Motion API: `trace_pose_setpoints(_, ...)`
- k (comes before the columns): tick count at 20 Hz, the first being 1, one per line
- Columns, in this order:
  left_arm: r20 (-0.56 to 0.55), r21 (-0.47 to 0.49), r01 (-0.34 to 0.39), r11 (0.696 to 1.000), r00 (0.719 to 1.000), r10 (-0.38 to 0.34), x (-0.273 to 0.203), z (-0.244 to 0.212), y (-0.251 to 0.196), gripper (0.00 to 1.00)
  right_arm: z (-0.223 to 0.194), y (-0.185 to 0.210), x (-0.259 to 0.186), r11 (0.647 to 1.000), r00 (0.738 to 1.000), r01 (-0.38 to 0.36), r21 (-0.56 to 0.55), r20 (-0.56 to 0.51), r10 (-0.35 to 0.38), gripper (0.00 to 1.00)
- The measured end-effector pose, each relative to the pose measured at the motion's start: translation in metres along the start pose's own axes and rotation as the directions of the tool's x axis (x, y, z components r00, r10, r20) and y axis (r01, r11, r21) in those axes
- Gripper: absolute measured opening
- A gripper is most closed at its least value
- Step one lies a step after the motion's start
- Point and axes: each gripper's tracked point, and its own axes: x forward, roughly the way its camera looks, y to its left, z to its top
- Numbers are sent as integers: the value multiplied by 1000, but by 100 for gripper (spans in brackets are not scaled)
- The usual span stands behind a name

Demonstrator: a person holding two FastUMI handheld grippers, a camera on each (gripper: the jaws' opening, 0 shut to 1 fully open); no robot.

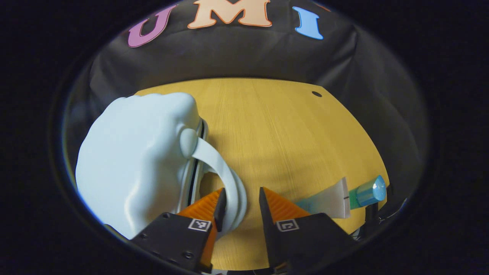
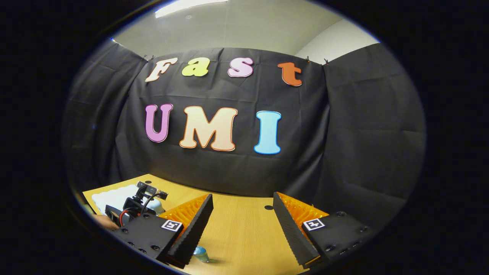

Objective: First open the suitcase, pack the skin care products into it, and then close the suitcase.

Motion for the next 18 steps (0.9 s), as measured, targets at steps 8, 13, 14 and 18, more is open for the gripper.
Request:
trace_pose_setpoints(8,-22,78,2,997,1000,0,-10,9,-3,2,0,-4,-1,1000,999,-14,16,38,14,99)
trace_pose_setpoints(13,17,44,-16,999,1000,15,-46,44,4,1,0,-13,3,996,996,-52,77,78,46,98)
trace_pose_setpoints(14,31,34,-25,999,999,24,-54,53,7,1,-1,-13,5,994,995,-66,91,84,58,99)
trace_pose_setpoints(18,117,17,-47,999,992,44,-92,97,27,1,-4,-14,15,986,992,-101,136,92,89,99)
